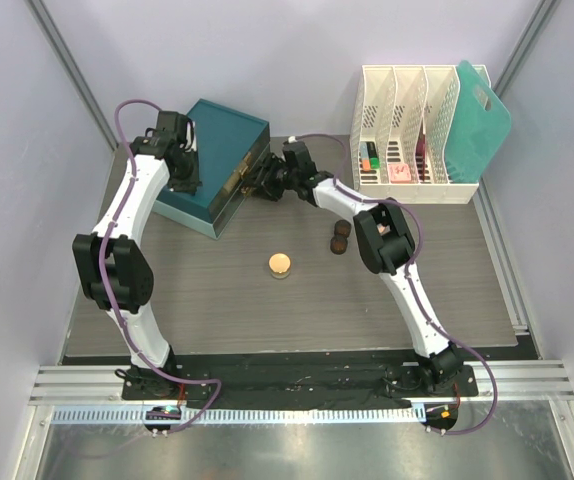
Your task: Organize the makeup
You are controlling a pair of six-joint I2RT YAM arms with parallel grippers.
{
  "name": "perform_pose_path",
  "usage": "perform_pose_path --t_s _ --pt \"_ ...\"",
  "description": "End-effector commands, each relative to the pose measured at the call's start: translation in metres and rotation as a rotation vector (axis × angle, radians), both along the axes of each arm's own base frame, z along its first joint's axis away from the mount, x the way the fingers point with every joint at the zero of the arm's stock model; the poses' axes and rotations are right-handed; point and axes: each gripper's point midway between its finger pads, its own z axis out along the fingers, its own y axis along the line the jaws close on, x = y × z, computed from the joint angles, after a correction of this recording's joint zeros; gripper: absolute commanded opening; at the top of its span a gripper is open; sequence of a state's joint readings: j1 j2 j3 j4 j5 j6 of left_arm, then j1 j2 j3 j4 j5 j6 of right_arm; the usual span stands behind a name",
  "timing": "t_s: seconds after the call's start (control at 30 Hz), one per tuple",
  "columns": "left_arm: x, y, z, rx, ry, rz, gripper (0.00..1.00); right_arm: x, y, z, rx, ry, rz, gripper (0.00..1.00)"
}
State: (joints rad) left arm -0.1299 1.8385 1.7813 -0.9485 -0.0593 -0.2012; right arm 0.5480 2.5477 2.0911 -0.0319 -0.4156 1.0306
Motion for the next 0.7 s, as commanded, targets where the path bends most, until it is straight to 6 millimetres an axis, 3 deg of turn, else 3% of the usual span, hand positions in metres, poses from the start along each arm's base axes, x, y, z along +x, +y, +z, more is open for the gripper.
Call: perform_pose_path --t_s 0.0,0.3,0.67 --pt "-0.024 0.005 -0.021 0.027 0.121 -0.007 0.0 0.008 0.011 0.068 0.08 -0.109 0.006 0.54" --pt "-0.023 0.005 -0.02 0.032 0.124 -0.008 0.0 0.01 -0.002 0.032 -0.056 -0.043 -0.028 0.54" --pt "-0.023 0.006 -0.021 0.036 0.129 -0.011 0.0 0.005 -0.001 0.011 -0.081 -0.027 -0.01 0.53"
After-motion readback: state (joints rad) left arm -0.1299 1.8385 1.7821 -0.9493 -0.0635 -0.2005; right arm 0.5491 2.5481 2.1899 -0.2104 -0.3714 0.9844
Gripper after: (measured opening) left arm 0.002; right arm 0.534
